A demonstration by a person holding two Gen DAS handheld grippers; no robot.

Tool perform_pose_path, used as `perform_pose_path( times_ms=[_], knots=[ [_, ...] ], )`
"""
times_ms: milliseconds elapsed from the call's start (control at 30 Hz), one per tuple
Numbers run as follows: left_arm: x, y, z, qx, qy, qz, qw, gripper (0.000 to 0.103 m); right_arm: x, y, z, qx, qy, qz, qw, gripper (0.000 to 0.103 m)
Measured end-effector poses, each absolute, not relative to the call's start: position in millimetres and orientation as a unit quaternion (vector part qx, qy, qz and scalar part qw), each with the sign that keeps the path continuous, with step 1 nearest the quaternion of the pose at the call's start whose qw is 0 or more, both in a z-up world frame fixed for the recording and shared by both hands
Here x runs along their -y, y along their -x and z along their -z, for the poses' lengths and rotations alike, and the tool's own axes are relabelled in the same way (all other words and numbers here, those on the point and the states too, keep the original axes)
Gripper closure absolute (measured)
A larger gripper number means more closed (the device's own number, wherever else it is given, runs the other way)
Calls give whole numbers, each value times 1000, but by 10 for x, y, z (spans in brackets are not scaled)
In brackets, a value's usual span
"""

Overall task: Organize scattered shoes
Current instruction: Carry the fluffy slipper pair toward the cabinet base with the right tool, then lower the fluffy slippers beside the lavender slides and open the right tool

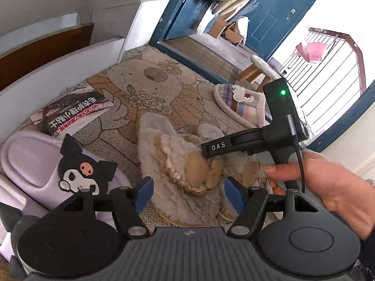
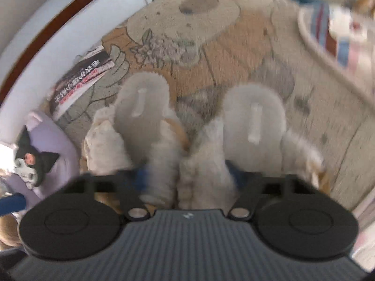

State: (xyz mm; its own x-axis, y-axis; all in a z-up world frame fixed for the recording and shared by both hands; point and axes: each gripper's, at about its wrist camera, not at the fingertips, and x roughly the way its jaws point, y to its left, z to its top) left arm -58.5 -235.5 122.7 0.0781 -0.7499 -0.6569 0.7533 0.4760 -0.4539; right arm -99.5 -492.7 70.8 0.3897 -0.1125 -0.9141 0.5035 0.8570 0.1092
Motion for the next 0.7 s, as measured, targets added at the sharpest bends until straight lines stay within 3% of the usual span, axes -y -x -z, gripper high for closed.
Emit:
perform_pose_path(
  times_ms=[67,400,533,633,700],
  knots=[
    [2316,574,-1223,-446,0,509,736,31,4817,957,-734,-507,-158,178,828,74],
    [2258,561,-1224,-453,15,503,735,31,4523,396,-874,-478,-49,92,872,78],
    [2231,553,-1232,-457,13,498,737,30,4582,129,-996,-452,-44,84,887,102],
    [2194,565,-1251,-458,10,498,736,30,4605,-61,-952,-474,-53,64,877,98],
    [2164,565,-1264,-456,10,499,737,30,4632,-37,-917,-480,-51,62,874,72]
  ],
)
